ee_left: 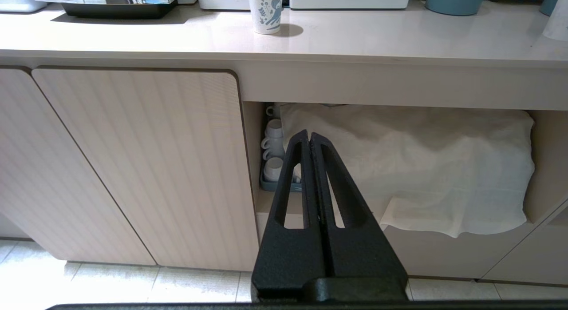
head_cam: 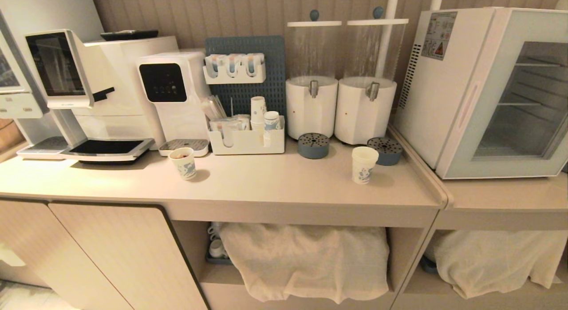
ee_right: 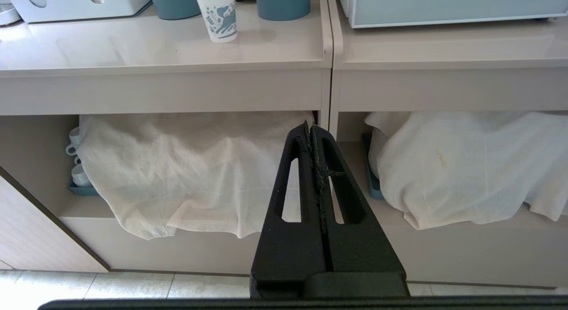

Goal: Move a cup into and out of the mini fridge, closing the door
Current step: Open the freezer door

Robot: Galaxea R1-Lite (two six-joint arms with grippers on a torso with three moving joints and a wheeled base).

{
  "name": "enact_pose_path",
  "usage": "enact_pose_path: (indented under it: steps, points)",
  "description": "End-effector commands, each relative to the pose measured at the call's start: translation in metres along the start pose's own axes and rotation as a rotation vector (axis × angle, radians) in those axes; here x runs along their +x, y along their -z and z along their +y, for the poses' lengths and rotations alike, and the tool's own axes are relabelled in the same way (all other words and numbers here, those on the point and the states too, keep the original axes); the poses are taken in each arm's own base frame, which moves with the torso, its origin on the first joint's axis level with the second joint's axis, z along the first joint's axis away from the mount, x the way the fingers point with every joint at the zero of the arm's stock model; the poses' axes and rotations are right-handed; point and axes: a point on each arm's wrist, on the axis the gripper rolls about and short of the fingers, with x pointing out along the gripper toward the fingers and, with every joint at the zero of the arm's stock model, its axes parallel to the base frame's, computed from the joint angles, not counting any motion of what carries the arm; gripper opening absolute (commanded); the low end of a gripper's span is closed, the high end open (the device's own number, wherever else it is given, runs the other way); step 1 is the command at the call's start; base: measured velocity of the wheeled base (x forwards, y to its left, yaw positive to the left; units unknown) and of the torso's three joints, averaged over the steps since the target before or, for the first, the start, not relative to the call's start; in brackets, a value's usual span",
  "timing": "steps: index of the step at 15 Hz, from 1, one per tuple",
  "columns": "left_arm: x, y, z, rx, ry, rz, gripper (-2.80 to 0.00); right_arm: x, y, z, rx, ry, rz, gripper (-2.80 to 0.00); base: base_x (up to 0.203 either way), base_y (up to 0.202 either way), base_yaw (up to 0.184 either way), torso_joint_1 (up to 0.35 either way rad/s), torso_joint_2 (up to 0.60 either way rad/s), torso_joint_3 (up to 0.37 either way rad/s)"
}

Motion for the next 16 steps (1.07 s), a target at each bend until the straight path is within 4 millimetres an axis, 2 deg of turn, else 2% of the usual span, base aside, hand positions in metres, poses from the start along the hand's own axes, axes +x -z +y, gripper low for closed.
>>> enact_pose_path:
  steps: [1, 16]
  points:
    - [0.0, 0.0, 0.0, 0.0, 0.0, 0.0, -2.8, 0.0001, 0.0, 0.0, 0.0, 0.0, 0.002, -2.8, 0.0, 0.0, 0.0, 0.0, 0.0, 0.0]
    - [0.0, 0.0003, 0.0, 0.003, 0.0, 0.006, -2.8, -0.0002, -0.0004, -0.0001, 0.001, 0.003, 0.004, -2.8, 0.0, 0.0, 0.0, 0.0, 0.0, 0.0]
